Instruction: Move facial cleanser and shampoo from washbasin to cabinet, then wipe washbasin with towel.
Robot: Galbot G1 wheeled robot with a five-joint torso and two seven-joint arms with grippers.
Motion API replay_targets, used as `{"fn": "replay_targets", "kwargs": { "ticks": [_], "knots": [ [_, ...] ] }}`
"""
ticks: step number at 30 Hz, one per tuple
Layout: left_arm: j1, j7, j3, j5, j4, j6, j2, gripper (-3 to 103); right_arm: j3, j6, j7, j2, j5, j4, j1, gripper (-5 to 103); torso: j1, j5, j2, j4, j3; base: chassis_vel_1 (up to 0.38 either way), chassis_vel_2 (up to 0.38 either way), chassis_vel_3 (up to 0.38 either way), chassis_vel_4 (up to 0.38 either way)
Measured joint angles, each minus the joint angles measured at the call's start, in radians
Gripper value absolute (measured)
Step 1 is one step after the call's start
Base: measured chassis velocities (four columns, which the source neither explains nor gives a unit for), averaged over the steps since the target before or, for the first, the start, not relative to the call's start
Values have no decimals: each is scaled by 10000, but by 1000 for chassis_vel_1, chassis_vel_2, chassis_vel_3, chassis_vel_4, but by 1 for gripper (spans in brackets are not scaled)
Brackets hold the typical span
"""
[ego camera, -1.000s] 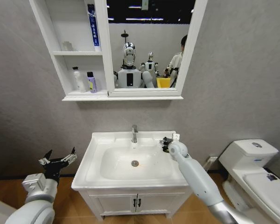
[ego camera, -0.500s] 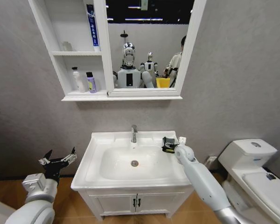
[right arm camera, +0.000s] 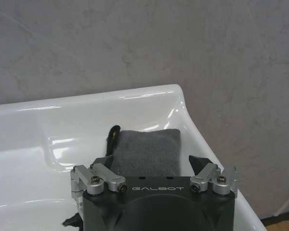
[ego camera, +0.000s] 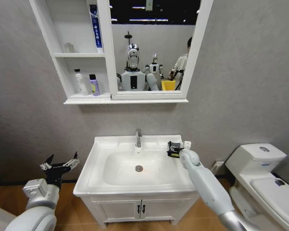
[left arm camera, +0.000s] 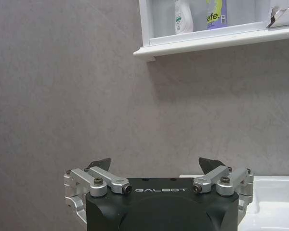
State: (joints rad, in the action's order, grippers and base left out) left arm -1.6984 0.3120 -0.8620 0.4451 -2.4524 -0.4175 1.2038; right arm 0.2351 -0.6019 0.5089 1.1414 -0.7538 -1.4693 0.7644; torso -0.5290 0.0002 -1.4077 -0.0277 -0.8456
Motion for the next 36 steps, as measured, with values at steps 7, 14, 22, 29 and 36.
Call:
{"fn": "replay_targets", "kwargs": {
  "ticks": [7,14,22,29,36],
  "knots": [
    [0,0,0,0,0,0,0,100,-109,7,0,276,140,169,-153,90,0,0,0,1,0,0,0,0,0],
    [0,0,0,0,0,0,0,100,-118,-26,89,408,153,376,-327,90,0,0,0,0,0,0,0,0,0],
    [0,0,0,0,0,0,0,100,-128,-146,355,480,264,332,-214,90,0,0,0,0,0,0,0,0,0],
    [0,0,0,0,0,0,0,100,-142,-142,359,458,497,296,-170,90,-1,0,0,0,0,0,0,0,0],
    [0,1,0,0,0,0,0,100,-218,-35,324,852,628,696,-371,90,0,0,0,1,0,0,0,0,0]
  ]
}}
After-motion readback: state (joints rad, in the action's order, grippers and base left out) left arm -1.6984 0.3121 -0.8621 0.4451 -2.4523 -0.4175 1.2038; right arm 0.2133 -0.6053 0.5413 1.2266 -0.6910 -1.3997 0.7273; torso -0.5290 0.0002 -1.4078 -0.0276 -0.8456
